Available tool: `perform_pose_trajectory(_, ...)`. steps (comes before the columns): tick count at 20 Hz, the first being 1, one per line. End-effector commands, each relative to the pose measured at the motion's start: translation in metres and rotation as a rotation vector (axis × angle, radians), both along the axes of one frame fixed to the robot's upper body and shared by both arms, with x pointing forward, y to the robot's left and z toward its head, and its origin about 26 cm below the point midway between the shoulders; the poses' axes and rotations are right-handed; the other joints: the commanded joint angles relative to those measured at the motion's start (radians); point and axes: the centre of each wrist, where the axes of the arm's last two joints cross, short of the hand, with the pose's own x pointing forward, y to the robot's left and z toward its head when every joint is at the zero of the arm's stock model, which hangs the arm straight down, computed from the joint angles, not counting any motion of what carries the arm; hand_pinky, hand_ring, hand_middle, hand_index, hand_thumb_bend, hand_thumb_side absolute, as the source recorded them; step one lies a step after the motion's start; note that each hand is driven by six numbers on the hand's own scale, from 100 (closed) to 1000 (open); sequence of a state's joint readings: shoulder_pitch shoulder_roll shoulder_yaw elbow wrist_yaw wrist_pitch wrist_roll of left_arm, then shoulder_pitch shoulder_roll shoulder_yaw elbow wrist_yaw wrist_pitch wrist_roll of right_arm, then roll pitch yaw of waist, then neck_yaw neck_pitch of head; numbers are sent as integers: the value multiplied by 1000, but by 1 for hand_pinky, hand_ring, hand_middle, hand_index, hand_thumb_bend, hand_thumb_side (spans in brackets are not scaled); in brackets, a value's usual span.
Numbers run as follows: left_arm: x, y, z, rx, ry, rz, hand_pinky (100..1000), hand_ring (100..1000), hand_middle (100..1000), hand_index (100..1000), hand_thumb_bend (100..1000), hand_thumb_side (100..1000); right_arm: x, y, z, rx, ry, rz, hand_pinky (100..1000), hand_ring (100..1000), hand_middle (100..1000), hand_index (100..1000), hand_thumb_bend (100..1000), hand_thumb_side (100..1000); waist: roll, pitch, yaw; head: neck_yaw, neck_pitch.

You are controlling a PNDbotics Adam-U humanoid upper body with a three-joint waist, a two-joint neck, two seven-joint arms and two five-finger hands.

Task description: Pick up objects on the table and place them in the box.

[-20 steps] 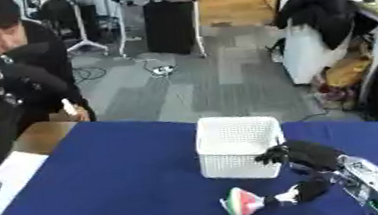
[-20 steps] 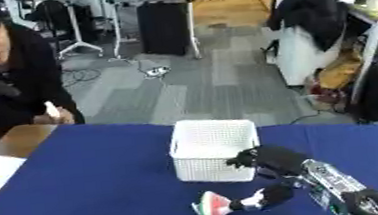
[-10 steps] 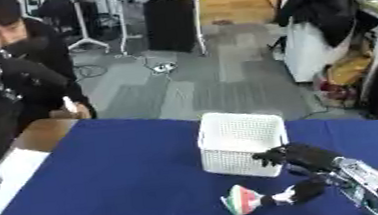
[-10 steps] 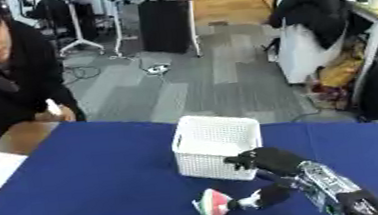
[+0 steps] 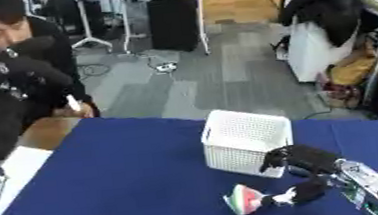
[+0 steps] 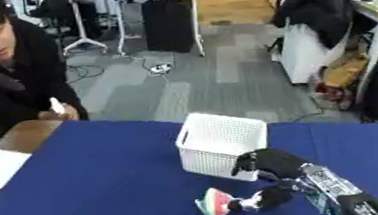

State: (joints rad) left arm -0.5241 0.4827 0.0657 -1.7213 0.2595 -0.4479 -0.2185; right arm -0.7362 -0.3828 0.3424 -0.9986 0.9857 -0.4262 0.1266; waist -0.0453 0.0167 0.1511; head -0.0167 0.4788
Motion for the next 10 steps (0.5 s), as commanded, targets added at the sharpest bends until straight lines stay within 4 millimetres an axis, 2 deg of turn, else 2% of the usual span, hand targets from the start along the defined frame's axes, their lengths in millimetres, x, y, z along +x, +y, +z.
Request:
perform_pose_trajectory(1, -2, 0, 11, 10, -31, -3, 639, 635, 780, 715, 183, 974, 2, 1, 18, 30, -48, 2, 811, 700, 731, 861, 626, 1000, 7, -13, -1, 8, 2)
perform_pose_trajectory(2, -2, 0, 10, 9, -30, -2, 638, 635, 780, 715, 182, 975, 1, 2, 20, 35, -47, 5, 808, 699, 734, 904, 623, 1000, 7, -13, -1, 8, 2)
perform_pose_trajectory(4, -2, 1, 10, 12, -28, -1, 638, 635, 780, 715, 182, 975, 0, 4, 25, 43, -50, 13, 809, 700, 733, 840, 623, 1000, 6, -13, -2, 8, 1)
perform_pose_trajectory(7, -2, 1, 9, 14, -27, -1, 638, 635, 780, 715, 182, 975, -1, 8, 33, 38, -49, 31, 810, 701, 733, 842, 623, 1000, 5, -14, -2, 10, 1)
perform_pose_trajectory(8, -2, 1, 10, 14, -28, -1, 638, 635, 780, 715, 182, 975, -2, 9, 34, 37, -44, 33, 807, 700, 736, 963, 622, 1000, 5, -14, -2, 10, 0)
perform_pose_trajectory(9, -2, 1, 10, 14, -28, -2, 638, 635, 780, 715, 182, 975, -2, 11, 33, 36, -32, 35, 803, 698, 738, 1000, 622, 1000, 5, -14, -1, 10, -1)
perform_pose_trajectory(10, -2, 1, 10, 13, -29, -2, 638, 635, 780, 715, 182, 975, -3, 12, 32, 37, -22, 36, 797, 695, 740, 1000, 620, 1000, 6, -14, -1, 9, -2)
